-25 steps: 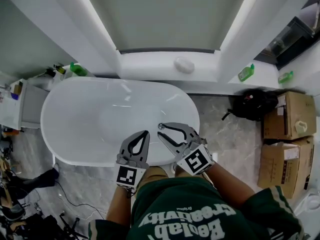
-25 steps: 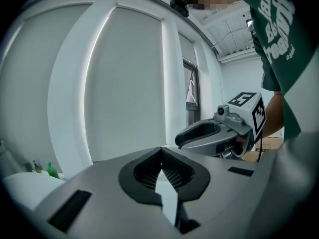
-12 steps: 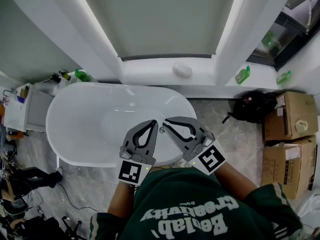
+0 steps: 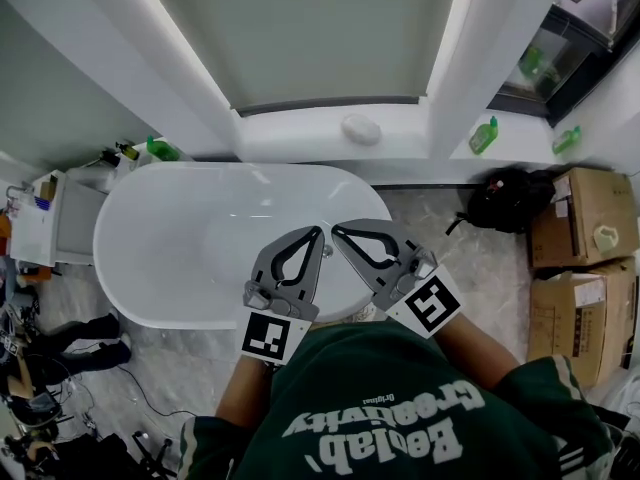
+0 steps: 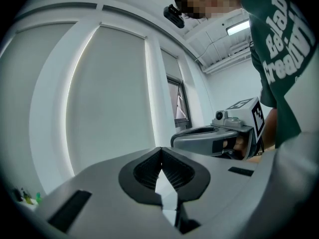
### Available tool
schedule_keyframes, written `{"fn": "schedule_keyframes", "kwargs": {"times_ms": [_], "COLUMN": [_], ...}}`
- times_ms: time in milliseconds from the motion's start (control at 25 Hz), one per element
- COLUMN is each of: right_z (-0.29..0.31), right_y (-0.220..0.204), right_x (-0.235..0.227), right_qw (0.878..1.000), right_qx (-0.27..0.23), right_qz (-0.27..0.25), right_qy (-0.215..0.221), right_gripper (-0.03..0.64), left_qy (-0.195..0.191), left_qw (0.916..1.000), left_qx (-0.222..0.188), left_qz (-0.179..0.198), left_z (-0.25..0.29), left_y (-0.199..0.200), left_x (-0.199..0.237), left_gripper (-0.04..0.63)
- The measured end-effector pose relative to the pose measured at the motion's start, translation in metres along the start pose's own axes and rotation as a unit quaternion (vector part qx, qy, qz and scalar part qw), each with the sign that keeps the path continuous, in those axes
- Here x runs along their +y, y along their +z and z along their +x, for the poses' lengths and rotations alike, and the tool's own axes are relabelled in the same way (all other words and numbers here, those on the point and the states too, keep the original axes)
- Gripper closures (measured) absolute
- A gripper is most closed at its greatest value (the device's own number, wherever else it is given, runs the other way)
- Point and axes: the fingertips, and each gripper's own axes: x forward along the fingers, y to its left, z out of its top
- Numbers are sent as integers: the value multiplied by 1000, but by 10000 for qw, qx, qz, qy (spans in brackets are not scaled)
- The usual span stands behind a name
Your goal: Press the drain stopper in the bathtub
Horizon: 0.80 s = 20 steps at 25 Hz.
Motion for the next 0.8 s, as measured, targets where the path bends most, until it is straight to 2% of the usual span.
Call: {"fn": "schedule_keyframes", "kwargs": {"times_ms": [200,560,800], "right_z": [3,8,9], "right_y": [-2,-8,-8], "right_x": [5,9,6], "right_qw": [9997,9994,9997], "right_qx": [97,230,197], "right_qz": [-241,-237,-102], "right_qy": [34,106,81], "right_gripper": [603,603,603], "left_qy": [-11,-136,-166], "left_qw": [10000,9998,9998], "left_qx": [37,79,127], "left_qz": [-48,-150,-72], "left_z": [-2,1,4], "left_y": [-3,-7,-7], "left_x": [0,1,1], "left_gripper": [586,586,586]}}
